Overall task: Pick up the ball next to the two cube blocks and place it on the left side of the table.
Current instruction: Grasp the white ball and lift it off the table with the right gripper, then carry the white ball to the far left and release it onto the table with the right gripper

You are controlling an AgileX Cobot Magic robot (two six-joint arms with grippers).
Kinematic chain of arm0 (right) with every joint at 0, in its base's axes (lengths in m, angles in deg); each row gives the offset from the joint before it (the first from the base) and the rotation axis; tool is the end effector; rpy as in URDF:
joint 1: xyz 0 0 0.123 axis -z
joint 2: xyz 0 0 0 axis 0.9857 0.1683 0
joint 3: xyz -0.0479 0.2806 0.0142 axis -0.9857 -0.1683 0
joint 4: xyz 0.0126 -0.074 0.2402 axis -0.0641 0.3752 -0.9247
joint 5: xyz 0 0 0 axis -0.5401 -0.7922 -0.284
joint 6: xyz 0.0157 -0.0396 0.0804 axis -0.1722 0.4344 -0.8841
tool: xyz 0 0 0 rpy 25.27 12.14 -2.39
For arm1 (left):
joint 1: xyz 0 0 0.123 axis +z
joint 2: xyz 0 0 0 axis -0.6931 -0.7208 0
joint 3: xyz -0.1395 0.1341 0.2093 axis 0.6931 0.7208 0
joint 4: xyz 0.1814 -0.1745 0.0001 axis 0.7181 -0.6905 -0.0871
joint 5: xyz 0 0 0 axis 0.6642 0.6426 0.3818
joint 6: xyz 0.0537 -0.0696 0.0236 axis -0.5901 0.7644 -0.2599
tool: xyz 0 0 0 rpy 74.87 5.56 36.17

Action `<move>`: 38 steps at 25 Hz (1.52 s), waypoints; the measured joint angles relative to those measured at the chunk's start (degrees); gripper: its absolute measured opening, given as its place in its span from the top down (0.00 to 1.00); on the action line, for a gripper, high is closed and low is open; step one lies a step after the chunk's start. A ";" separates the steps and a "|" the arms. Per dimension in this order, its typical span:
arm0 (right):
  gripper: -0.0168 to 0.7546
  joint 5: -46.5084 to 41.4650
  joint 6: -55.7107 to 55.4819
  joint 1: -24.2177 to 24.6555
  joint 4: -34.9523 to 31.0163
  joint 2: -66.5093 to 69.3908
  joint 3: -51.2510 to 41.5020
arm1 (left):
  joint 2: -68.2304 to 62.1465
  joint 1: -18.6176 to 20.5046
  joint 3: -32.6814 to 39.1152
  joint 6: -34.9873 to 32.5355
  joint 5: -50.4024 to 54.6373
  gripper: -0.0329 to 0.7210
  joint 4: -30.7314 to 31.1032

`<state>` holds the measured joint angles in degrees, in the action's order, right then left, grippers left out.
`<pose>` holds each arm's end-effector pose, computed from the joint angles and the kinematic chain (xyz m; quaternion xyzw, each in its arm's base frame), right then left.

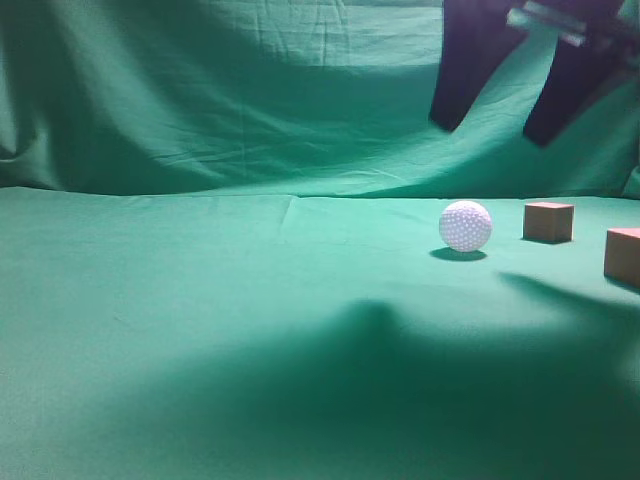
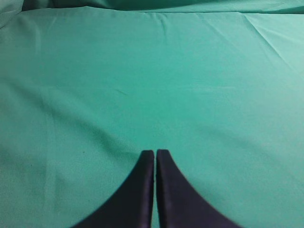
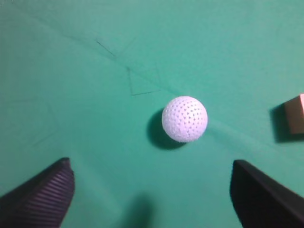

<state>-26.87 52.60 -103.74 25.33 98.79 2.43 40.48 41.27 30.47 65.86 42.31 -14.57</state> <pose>0.2958 0.1499 0.2233 -0.2834 0.9197 0.1405 0.2326 0.0526 0.0019 0.1763 0.0211 0.7950 0.0190 0.6060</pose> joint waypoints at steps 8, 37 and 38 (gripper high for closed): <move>0.21 5.44 0.00 0.00 -0.57 11.80 4.56 | 0.00 0.00 0.00 0.00 0.00 0.96 0.00; 0.58 2.21 4.86 -18.66 -13.90 29.43 49.03 | 0.00 0.00 0.00 0.00 0.00 0.96 0.00; 0.58 3.07 5.33 -20.27 -13.93 31.62 52.05 | 0.00 0.00 0.00 0.00 0.00 0.96 0.00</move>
<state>-23.80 57.93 -124.01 11.40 130.40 54.48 40.48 41.27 30.47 65.86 42.31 -14.57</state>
